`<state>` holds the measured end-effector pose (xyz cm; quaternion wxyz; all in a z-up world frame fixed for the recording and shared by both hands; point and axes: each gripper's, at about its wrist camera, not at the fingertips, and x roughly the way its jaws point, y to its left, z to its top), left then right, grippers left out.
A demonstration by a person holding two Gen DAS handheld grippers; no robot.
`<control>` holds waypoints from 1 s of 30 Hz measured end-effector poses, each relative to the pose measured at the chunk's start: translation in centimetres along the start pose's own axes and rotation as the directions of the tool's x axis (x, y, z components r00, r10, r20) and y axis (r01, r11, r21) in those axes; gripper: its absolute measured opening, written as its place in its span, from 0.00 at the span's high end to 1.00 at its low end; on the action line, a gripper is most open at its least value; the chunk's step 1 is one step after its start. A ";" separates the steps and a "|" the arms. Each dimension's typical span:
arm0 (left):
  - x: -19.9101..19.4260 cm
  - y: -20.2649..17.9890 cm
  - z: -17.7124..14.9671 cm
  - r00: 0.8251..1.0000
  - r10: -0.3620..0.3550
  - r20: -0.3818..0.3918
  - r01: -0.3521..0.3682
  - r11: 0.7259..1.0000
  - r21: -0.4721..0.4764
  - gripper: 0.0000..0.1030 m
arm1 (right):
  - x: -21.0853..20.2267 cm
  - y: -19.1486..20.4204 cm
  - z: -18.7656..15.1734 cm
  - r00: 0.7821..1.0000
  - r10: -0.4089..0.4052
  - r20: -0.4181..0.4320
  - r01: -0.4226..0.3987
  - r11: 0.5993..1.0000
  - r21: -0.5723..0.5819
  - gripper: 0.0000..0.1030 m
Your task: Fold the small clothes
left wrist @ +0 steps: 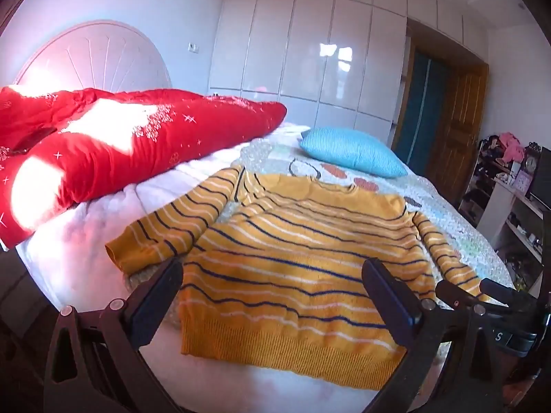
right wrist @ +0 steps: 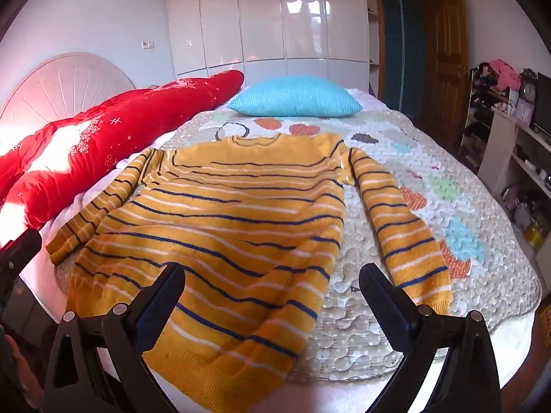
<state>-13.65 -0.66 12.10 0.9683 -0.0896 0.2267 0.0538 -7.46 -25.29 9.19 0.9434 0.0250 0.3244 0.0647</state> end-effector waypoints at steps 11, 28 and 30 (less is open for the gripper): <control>-1.0 0.4 0.8 0.988 -0.071 -0.137 0.066 0.997 -0.043 0.00 | -2.9 2.5 -0.1 0.998 -0.006 0.064 0.011 0.997 -0.081 0.00; -0.6 -0.5 -0.2 0.986 -0.035 -0.164 0.033 0.999 -0.012 0.00 | -0.9 1.9 -0.2 0.998 -0.056 -0.035 0.052 0.995 -0.086 0.00; -0.8 -0.5 -0.2 0.989 -0.022 -0.145 0.021 1.000 -0.006 0.00 | -0.8 1.8 -0.2 0.998 -0.050 -0.034 0.047 0.996 -0.077 0.00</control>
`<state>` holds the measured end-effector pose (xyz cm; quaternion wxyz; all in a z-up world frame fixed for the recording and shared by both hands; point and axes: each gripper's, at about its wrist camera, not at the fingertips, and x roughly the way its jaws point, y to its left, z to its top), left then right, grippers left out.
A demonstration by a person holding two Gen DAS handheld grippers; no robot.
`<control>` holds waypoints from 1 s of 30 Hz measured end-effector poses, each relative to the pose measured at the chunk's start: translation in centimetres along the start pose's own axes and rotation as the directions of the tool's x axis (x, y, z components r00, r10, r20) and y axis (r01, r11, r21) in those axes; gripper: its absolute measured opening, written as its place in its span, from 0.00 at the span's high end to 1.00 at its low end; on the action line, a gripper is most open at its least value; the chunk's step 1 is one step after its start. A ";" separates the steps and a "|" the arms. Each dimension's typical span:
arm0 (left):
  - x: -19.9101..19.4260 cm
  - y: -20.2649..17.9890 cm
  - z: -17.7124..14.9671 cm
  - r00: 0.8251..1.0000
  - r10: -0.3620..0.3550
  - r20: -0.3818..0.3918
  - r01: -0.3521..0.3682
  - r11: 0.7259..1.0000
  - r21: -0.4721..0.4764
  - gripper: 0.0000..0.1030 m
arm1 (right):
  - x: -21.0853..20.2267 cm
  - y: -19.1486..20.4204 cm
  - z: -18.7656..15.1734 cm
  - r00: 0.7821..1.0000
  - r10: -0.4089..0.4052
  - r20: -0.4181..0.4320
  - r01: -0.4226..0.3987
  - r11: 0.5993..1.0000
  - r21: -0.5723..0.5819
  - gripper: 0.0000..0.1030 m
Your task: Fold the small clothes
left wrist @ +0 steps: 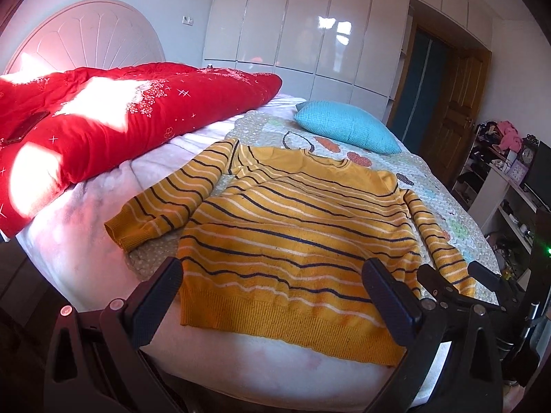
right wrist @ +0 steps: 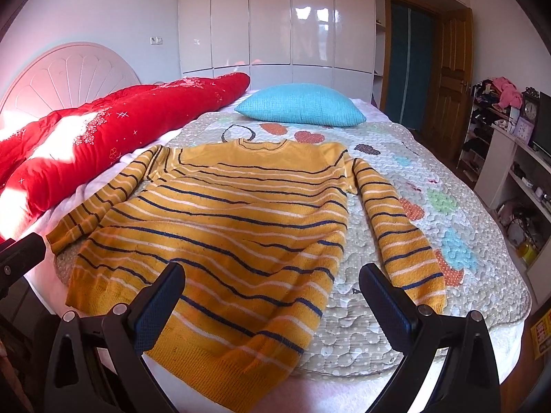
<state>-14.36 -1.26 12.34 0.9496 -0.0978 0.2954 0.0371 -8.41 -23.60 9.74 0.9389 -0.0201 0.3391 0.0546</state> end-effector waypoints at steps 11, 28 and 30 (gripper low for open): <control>-1.9 -0.2 0.2 0.989 0.004 0.146 -0.006 1.000 0.013 0.00 | 0.4 -0.1 -0.3 1.000 0.006 -0.007 -0.005 1.000 0.016 0.00; 1.5 0.2 -0.9 0.998 0.002 -0.067 -0.001 1.000 0.006 0.00 | 0.9 -0.1 -0.8 1.000 0.001 -0.012 -0.001 1.000 0.010 0.00; 1.7 0.2 -1.0 0.997 0.006 -0.073 -0.005 1.000 0.008 0.00 | 1.0 -0.1 -0.9 1.000 -0.003 -0.010 0.003 1.000 0.007 0.00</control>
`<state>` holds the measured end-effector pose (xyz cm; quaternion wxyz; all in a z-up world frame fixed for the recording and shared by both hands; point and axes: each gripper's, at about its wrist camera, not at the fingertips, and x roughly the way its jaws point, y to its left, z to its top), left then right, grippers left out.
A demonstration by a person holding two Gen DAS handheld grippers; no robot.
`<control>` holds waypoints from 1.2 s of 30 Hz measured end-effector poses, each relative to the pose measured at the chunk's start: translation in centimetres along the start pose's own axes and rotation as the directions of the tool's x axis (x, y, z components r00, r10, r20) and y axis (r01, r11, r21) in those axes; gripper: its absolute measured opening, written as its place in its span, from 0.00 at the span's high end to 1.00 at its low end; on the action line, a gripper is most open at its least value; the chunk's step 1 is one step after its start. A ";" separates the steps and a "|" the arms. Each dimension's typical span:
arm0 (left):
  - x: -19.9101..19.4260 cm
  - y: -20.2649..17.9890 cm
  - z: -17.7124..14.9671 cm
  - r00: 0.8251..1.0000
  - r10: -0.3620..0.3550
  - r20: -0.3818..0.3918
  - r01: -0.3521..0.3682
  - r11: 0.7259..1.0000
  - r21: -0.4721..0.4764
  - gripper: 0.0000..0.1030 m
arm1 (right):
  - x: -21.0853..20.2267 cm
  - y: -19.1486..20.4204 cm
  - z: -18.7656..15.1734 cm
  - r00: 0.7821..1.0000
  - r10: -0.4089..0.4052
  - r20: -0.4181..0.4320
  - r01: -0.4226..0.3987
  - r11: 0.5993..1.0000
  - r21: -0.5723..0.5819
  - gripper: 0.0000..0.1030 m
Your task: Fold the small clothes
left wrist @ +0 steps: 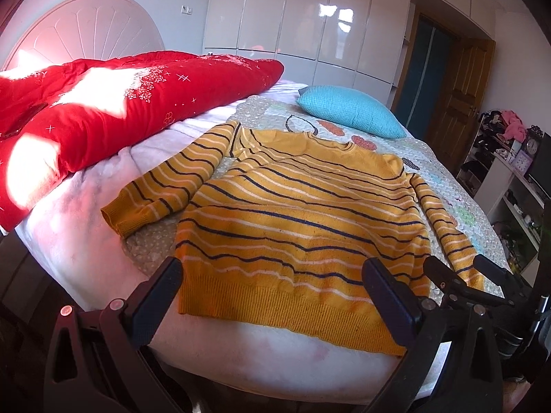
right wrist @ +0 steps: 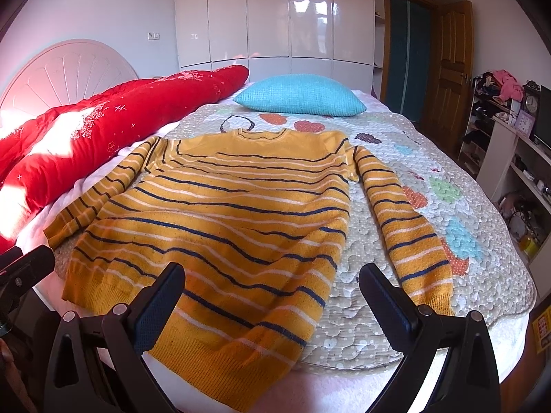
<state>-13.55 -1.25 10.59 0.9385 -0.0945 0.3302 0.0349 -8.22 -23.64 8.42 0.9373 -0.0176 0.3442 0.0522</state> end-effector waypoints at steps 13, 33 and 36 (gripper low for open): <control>0.8 0.0 -0.5 1.000 -0.003 -0.031 0.004 1.000 0.008 0.00 | 0.6 -0.2 -0.5 1.000 -0.008 -0.015 0.008 1.000 0.005 0.00; 3.3 8.4 0.6 0.993 0.105 -0.047 -0.109 0.991 -0.078 0.00 | 1.2 0.0 -1.3 0.999 -0.011 -0.037 0.011 1.000 -0.011 0.00; 4.6 14.2 1.6 0.979 0.199 -0.046 -0.204 0.968 -0.149 0.00 | 1.6 -0.1 -1.5 0.999 -0.002 -0.043 0.002 1.000 -0.001 0.00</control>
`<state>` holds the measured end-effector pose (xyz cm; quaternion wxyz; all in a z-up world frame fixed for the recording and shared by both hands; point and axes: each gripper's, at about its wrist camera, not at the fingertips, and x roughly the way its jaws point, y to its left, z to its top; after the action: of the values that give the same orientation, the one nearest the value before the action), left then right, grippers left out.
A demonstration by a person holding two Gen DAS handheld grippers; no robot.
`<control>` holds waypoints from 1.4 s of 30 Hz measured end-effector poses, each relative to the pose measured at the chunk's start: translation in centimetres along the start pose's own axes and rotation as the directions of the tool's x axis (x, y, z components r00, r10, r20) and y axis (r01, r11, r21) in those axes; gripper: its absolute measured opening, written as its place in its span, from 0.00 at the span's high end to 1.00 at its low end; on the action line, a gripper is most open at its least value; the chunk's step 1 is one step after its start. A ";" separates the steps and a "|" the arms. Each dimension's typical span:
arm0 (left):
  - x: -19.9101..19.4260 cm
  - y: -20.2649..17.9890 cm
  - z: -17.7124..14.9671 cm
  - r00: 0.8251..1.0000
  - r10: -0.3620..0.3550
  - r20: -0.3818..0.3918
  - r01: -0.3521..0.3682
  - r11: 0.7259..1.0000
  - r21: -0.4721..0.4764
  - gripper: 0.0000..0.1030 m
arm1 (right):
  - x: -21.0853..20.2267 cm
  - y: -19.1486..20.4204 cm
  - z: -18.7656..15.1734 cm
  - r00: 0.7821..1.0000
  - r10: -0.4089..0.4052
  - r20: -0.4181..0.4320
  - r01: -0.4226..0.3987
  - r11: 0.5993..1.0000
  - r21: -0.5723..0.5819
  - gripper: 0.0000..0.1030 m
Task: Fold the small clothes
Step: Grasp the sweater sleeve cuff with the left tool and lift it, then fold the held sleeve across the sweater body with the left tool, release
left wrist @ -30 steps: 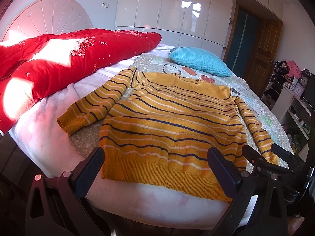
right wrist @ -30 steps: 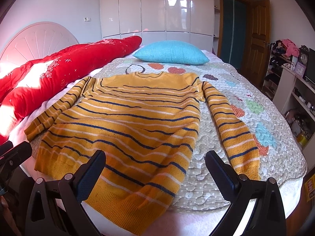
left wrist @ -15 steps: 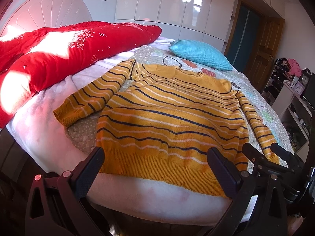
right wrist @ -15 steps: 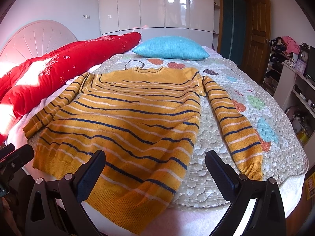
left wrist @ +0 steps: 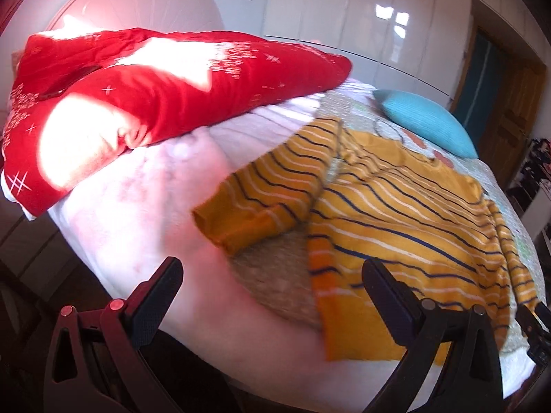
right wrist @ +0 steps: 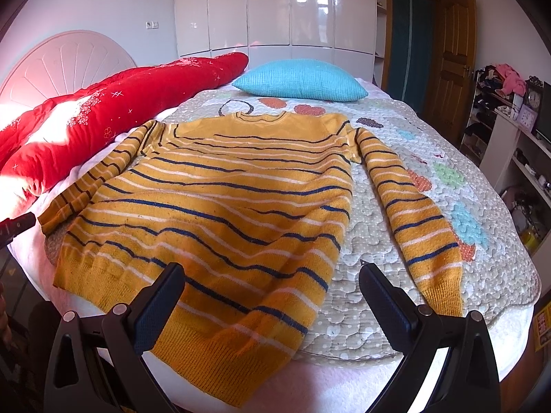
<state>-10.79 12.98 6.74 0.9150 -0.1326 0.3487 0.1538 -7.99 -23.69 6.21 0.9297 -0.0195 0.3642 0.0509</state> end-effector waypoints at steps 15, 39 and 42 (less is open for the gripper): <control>10.1 6.5 4.2 0.954 -0.177 -0.242 0.139 0.976 -0.165 0.96 | 0.6 -0.1 -0.5 1.000 -0.013 -0.014 0.013 1.000 -0.012 0.00; 5.0 -20.2 18.4 0.956 -0.256 -0.144 0.282 0.937 0.207 0.96 | -0.5 -4.3 -2.0 0.999 0.031 0.040 -0.036 0.993 0.110 0.00; 6.2 -29.0 15.6 0.912 -0.342 -0.228 0.396 0.880 0.262 0.96 | -0.7 -7.0 -3.1 1.000 0.009 0.026 -0.013 0.984 0.177 0.00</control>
<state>13.77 -6.99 17.77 0.9025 -0.0683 0.4153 -0.0913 -9.80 -30.97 4.42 0.9319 0.0660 0.3558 0.0235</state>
